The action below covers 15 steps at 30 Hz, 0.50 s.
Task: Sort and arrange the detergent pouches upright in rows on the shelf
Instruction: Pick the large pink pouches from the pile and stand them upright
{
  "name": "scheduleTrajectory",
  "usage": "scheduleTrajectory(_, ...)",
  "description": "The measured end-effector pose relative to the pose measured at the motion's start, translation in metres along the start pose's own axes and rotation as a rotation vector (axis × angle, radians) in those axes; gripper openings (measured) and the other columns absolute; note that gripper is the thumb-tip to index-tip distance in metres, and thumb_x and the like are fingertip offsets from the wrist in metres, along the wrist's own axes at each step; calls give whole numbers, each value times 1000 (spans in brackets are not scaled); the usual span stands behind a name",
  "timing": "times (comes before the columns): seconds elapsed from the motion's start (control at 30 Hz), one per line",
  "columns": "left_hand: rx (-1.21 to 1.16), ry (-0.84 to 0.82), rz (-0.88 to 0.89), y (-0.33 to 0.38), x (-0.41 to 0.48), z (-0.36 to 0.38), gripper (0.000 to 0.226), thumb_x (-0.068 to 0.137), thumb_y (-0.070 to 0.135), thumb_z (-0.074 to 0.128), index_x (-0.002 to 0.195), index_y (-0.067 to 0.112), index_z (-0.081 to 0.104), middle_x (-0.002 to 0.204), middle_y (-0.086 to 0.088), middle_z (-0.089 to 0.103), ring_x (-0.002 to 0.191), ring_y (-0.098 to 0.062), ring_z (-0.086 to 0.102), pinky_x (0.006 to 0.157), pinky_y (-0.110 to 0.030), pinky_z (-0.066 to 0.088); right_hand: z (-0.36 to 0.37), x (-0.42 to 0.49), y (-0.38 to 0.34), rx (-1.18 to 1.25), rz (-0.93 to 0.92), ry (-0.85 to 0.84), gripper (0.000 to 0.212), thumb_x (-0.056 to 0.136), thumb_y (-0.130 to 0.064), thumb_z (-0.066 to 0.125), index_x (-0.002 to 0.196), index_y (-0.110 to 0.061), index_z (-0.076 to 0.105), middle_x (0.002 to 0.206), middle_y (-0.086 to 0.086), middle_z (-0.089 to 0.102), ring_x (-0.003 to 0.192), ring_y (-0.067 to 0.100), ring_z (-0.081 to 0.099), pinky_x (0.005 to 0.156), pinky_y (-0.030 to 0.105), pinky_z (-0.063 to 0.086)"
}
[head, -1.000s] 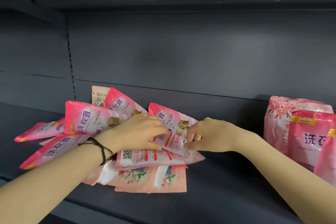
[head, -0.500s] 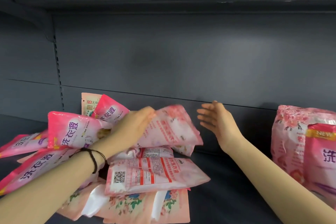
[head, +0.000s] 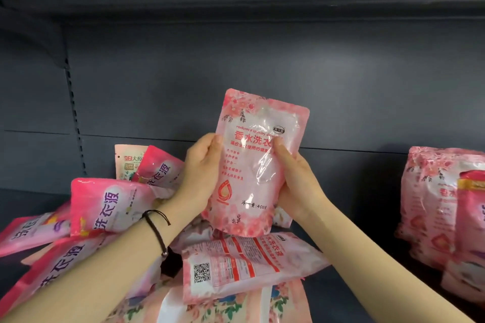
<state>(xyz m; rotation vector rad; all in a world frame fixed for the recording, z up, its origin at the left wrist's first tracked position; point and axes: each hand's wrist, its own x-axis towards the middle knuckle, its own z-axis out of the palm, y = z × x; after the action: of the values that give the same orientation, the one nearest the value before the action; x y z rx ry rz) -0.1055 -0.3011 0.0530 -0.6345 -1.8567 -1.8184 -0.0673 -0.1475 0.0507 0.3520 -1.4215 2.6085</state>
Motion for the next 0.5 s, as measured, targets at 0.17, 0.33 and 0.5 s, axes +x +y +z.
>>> scheduleTrajectory(0.17,-105,-45,43,15,-14,17,29,102,27,41,90,27,67,91,7,72,84,-5,66,72,-17,55,-8,-26,-23,-128,-99,58,39,93,-35,59,118,-5,64,110,12,72,99,27,71,77,37,60)
scheduleTrajectory(0.33,-220,-118,41,39,-47,51,34,100,32,44,83,46,70,92,18,72,88,3,66,71,-13,52,-34,-68,-52,-165,-142,57,37,92,-35,59,118,-9,65,111,11,72,100,27,71,76,38,59)
scheduleTrajectory(0.5,-257,-131,97,65,-97,115,28,98,38,46,90,13,56,82,-8,58,75,-17,52,64,-26,46,-83,-130,-89,-224,-188,58,37,95,-32,56,120,-5,62,115,14,70,104,30,68,85,42,58)
